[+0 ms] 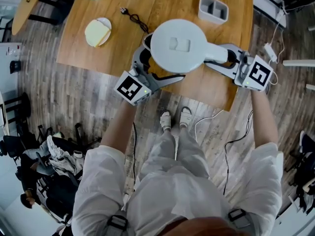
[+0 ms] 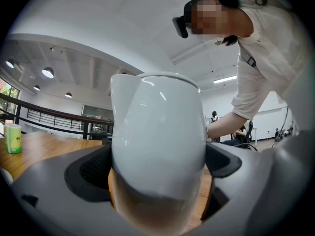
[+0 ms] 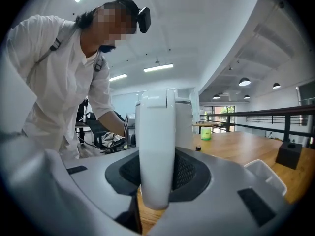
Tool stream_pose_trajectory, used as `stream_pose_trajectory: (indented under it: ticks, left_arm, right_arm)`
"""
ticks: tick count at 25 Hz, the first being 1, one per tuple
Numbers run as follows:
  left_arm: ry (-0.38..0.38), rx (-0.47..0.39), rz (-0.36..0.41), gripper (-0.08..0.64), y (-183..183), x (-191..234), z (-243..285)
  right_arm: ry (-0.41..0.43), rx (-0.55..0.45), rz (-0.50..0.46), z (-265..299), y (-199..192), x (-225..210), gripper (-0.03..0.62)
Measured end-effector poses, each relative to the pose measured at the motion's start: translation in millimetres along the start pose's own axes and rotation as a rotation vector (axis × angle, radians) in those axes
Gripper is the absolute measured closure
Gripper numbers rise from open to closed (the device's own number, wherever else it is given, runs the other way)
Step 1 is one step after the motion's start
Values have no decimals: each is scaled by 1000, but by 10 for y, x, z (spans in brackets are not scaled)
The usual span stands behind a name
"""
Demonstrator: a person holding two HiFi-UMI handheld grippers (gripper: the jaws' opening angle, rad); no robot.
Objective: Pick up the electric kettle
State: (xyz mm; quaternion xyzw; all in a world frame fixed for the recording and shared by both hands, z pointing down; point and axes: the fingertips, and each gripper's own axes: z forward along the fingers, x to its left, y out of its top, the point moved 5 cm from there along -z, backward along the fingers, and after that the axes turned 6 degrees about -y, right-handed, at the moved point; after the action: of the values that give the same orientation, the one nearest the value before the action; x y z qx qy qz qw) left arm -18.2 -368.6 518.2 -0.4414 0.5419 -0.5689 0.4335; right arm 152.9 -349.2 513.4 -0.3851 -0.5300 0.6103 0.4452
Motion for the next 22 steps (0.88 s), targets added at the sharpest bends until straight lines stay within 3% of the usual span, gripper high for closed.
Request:
stream_pose_trajectory:
  ticks: [8,13,22]
  left_arm:
    - [-32,-8,-12,-21,0,16,-6]
    - [-128,21,-10,-21,7,52,-62]
    - [-280,67,39,-25,92,159,74]
  right_arm:
    - [-23,-35,17,-8,-1,0,486]
    - [-28,-53,13,-5,-5,8,486]
    - [-126,-132,38,-32,-26,34,486]
